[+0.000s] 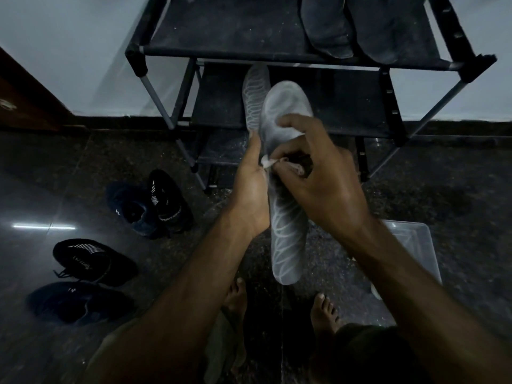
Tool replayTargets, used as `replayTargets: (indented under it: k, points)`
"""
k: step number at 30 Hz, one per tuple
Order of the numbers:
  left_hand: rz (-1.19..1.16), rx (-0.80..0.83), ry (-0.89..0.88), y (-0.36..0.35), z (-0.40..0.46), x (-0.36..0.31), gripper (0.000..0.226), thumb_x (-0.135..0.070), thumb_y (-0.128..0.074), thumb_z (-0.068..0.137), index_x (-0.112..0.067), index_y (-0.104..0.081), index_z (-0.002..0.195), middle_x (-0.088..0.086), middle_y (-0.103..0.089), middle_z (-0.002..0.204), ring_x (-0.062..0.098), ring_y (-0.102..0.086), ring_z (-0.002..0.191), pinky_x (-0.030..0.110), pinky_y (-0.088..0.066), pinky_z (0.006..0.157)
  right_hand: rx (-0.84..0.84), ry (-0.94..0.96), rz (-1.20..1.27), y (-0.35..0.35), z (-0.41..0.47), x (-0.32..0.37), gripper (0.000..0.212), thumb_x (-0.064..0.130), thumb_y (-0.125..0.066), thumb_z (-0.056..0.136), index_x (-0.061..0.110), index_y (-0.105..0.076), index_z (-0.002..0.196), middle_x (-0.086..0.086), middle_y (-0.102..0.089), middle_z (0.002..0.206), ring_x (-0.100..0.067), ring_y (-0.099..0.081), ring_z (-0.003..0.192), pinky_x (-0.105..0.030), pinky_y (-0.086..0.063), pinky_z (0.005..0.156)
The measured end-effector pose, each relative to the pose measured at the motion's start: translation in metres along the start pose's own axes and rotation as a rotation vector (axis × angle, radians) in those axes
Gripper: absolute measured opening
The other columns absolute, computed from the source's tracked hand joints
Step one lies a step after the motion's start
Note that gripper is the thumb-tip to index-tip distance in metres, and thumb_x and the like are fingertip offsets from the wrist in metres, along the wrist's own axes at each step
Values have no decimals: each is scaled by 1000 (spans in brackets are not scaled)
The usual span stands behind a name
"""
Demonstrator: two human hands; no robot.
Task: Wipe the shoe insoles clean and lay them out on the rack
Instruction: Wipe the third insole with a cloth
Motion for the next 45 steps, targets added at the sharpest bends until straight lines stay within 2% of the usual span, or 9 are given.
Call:
replayTargets:
  k: [9, 13, 16, 23, 29, 35, 38, 42, 45]
  points:
    - [-1, 112, 88, -18, -1, 22, 60, -59, -24, 100, -16, -65, 113, 8, -72, 103, 22, -67, 99, 37, -51, 90, -220, -60, -33, 27, 11, -10, 51, 8, -70, 87, 18, -48, 132, 7, -70, 99, -1, -65, 93, -9, -49, 81]
    - [8, 84, 47, -14, -1, 16, 59, -56, -29, 100, -14, -70, 104, 12, -70, 105, 25, -66, 102, 40, -51, 94, -102, -15, 9, 18, 8, -6, 48, 5, -70, 86, 15, -50, 128, 8, -70, 96, 0, -66, 90, -10, -50, 79]
    - [-16, 68, 10, -10, -1, 10, 57, -55, -31, 100, -13, -68, 111, 14, -67, 115, 28, -61, 115, 42, -46, 102, -47, 31, 5, 10, 6, 1, 41, 5, -70, 86, 13, -54, 123, 7, -70, 93, 0, -66, 88, -9, -50, 76]
    - [28, 132, 108, -23, 0, 29, 58, -54, -22, 102, -15, -63, 116, 7, -71, 107, 21, -67, 99, 34, -54, 86, -296, -86, -36, 38, 11, -18, 41, 7, -69, 86, 15, -54, 123, 7, -69, 99, -4, -66, 94, -23, -55, 79]
    - [21, 97, 48, -16, 0, 19, 54, -52, -29, 102, -13, -65, 111, 11, -70, 103, 23, -66, 100, 37, -52, 88, -83, -16, 29, 18, 9, -9, 36, 6, -70, 85, 12, -54, 117, 9, -69, 91, 0, -66, 89, -10, -49, 76]
    - [74, 102, 105, -23, 0, 31, 58, -54, -23, 102, -16, -64, 116, 8, -70, 108, 21, -65, 101, 36, -51, 93, -297, -43, -42, 40, 16, -15, 32, 5, -68, 86, 10, -56, 115, 3, -69, 96, -5, -66, 91, -24, -55, 77]
    - [79, 71, 89, -18, 0, 26, 59, -55, -23, 102, -15, -64, 112, 9, -71, 103, 21, -68, 96, 35, -56, 84, -201, -67, 17, 29, 13, -16, 31, 3, -67, 86, 11, -55, 114, 6, -69, 94, 0, -66, 90, -17, -54, 74]
    - [118, -27, 6, -4, -1, 9, 68, -60, -20, 100, -12, -64, 117, 17, -67, 120, 27, -64, 113, 42, -49, 100, -53, -33, 18, 7, 3, -7, 26, 5, -70, 86, 13, -58, 108, 8, -69, 93, 1, -65, 88, -9, -50, 75]
    - [158, -34, 28, -6, -1, 11, 69, -62, -20, 99, -14, -62, 124, 17, -66, 123, 28, -63, 116, 46, -47, 103, -130, -8, -42, 13, 7, -5, 24, 4, -69, 86, 10, -59, 107, 9, -67, 94, -2, -65, 89, -12, -52, 75]
Point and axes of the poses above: each hand's wrist, its own z-axis towards the middle knuckle, its own y-axis out of the back of the hand, x = y × z, the point moved 8 cm from there along z, towards the middle knuckle
